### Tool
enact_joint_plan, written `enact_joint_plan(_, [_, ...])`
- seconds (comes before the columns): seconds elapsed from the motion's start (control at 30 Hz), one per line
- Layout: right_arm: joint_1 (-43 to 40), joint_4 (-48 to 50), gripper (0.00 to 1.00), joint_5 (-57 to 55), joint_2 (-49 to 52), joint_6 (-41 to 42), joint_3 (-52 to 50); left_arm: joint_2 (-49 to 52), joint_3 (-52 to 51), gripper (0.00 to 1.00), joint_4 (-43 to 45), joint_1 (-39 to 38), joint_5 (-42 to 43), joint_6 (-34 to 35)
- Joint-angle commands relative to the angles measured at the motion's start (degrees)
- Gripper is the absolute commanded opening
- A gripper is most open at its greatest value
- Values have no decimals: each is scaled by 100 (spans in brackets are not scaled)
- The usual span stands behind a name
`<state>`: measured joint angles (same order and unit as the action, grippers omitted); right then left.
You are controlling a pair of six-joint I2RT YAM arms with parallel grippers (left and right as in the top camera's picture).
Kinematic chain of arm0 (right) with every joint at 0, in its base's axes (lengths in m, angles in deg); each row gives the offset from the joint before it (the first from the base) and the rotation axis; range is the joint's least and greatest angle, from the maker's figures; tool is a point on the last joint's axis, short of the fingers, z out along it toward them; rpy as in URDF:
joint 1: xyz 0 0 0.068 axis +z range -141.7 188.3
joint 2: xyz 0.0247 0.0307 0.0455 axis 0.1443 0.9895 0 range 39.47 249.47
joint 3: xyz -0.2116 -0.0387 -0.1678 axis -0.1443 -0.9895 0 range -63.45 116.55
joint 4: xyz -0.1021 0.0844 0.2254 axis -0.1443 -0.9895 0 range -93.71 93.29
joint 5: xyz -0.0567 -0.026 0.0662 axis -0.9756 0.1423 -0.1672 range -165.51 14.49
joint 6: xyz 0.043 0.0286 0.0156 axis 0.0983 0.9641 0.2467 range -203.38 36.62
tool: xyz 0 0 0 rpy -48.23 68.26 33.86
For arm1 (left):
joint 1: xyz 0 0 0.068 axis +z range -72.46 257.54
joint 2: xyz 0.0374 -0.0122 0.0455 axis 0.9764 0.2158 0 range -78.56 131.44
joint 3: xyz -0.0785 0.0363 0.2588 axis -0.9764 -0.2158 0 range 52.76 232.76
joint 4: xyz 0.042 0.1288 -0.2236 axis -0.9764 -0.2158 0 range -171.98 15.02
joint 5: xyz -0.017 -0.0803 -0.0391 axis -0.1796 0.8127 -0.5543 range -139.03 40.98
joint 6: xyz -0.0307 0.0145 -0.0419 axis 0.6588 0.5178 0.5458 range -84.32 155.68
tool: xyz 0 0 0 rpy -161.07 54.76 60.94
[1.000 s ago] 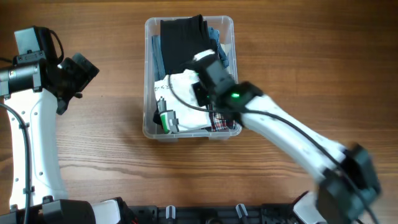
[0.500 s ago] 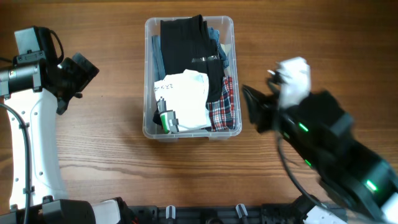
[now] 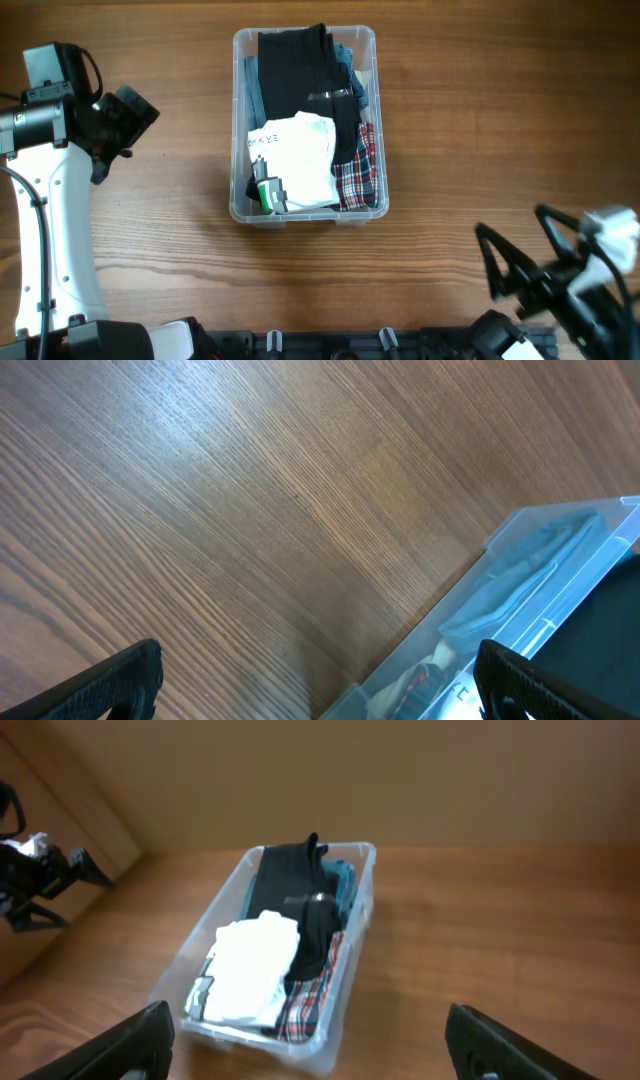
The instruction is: Pack container
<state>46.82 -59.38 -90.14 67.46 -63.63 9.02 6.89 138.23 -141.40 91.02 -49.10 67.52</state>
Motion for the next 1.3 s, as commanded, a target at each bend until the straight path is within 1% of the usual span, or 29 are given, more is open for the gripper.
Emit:
enact_joint_plan(0.0, [2,-313,88,9,-557,146,4,-17,50,100,-2,31,7,-2])
enact_joint_plan(0.1, [2,-608,91,7,-931,144,4,-17,50,100,0,31,7,-2])
enact_joint_plan(0.13, [2,-741,100,7,-997,144,4,-17,50,100,0,31,7,-2])
enact_joint_plan(0.53, [2,-2354,100,247,-1032,153,0,-17,50,100,0,31,7,-2])
enact_joint_plan(1.17, [2,-2345,100,127,-1032,129,0,-17,50,100,0,31,7,-2])
enact_joint_plan(1.27, [2,-2151,100,129,-1032,127,0,-17,50,100,-2,31,7,-2])
